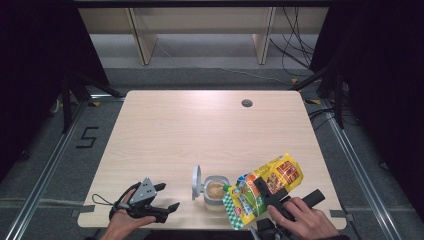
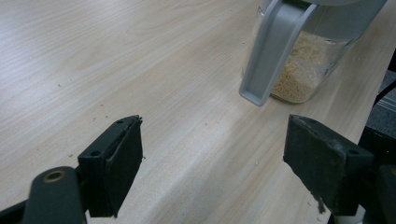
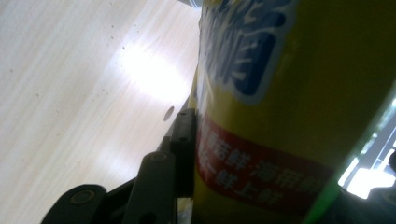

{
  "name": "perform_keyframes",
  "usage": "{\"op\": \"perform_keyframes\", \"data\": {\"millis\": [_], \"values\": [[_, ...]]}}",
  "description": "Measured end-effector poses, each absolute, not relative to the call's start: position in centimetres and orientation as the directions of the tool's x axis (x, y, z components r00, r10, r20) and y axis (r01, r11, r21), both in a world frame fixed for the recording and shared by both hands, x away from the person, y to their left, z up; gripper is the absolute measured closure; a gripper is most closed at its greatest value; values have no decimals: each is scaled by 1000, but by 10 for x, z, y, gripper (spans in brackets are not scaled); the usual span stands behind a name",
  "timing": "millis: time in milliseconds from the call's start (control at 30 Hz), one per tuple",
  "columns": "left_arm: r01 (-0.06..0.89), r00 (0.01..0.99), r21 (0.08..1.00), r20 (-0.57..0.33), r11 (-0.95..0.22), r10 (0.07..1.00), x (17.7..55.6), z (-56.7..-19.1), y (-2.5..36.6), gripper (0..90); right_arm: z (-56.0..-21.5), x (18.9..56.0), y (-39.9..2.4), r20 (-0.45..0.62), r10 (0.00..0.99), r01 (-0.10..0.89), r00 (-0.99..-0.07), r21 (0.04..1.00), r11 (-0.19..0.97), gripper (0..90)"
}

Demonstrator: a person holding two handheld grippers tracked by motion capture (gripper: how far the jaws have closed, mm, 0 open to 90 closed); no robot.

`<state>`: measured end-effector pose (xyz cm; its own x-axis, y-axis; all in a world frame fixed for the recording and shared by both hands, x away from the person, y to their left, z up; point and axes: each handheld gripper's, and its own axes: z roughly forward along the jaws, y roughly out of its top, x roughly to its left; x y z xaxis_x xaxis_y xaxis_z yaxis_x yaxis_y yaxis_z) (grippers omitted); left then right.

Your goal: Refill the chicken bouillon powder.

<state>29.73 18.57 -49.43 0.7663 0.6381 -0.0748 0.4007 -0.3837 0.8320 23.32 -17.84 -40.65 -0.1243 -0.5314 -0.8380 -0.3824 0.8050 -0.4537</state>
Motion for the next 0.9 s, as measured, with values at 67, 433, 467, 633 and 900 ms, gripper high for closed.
{"op": "perform_keyframes", "data": {"millis": [67, 433, 467, 633, 900], "values": [[401, 761, 836, -76, -375, 645, 297, -495, 185, 191, -409, 233, -180, -849, -512, -382, -133, -433, 817, 693], [402, 761, 835, -77, -376, 644, 297, -495, 185, 191, -419, 241, -193, -925, -292, -423, -242, -171, 890, 705], [402, 761, 835, -77, -376, 644, 297, -495, 185, 191, -421, 241, -195, -927, -265, -417, -267, -137, 899, 706], [401, 764, 834, -75, -380, 641, 297, -495, 186, 191, -424, 247, -203, -931, -190, -446, -312, -34, 895, 717], [401, 762, 836, -78, -373, 643, 297, -494, 186, 191, -435, 254, -215, -898, 7, -432, -440, 219, 875, 733]]}}
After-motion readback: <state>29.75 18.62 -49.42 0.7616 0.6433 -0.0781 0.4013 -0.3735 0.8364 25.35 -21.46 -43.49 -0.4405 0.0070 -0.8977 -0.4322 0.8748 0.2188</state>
